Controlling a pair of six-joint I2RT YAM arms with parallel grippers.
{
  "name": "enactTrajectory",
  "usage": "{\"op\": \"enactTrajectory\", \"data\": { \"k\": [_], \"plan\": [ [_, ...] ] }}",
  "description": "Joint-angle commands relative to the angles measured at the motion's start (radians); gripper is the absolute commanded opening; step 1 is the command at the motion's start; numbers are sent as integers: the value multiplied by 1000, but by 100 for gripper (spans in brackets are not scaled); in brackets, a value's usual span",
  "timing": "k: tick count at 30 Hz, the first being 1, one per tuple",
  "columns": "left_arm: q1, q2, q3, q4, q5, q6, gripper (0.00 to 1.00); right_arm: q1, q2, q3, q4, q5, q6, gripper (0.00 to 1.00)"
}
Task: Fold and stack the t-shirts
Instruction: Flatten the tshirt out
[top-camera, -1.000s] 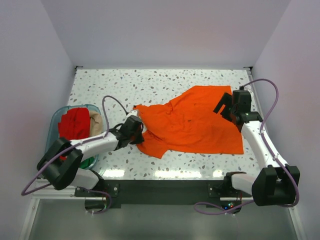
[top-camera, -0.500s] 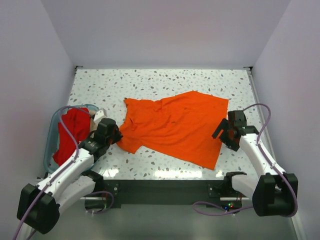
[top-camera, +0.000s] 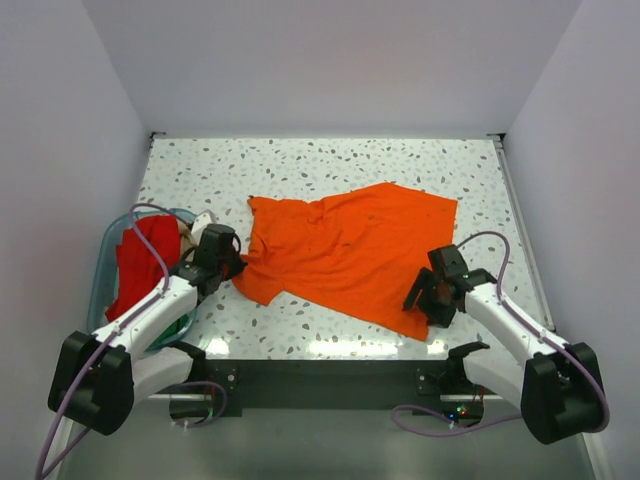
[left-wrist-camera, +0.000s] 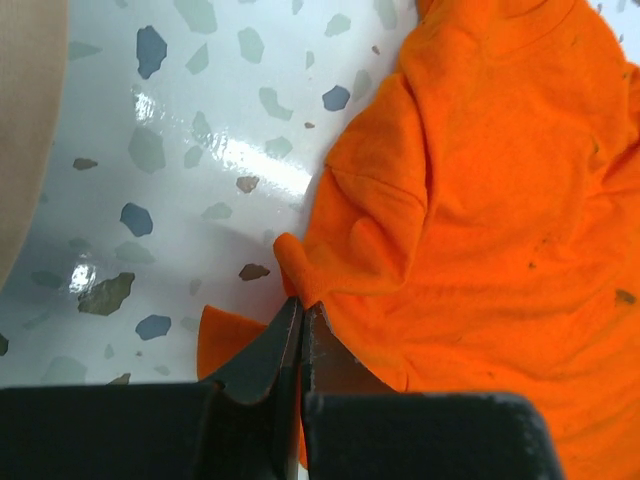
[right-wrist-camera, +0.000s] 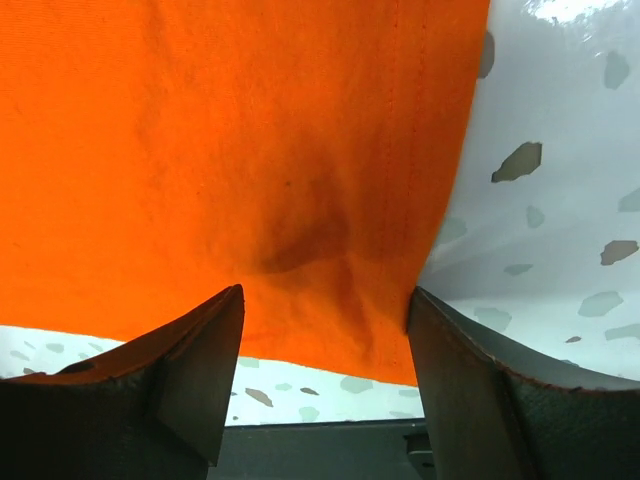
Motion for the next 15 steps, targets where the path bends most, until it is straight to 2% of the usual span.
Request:
{"op": "enactTrajectory", "data": {
  "k": [1, 3, 10, 12, 15],
  "plan": [
    [16, 6, 51, 68, 13, 10, 0, 55, -12, -58, -60, -4, 86, 69],
    [21, 9, 53, 67, 16, 11, 0, 58, -37, -64, -82, -11, 89, 66],
    [30, 6, 56, 64, 32, 19, 0, 58, -35, 31, -220, 48, 55, 65],
    [30, 6, 53, 68, 36, 19, 0, 57, 1, 43, -205, 56, 32, 64],
    [31, 8, 54, 67, 41, 23, 0, 58, 57, 19, -165, 24, 26, 57]
  ]
}}
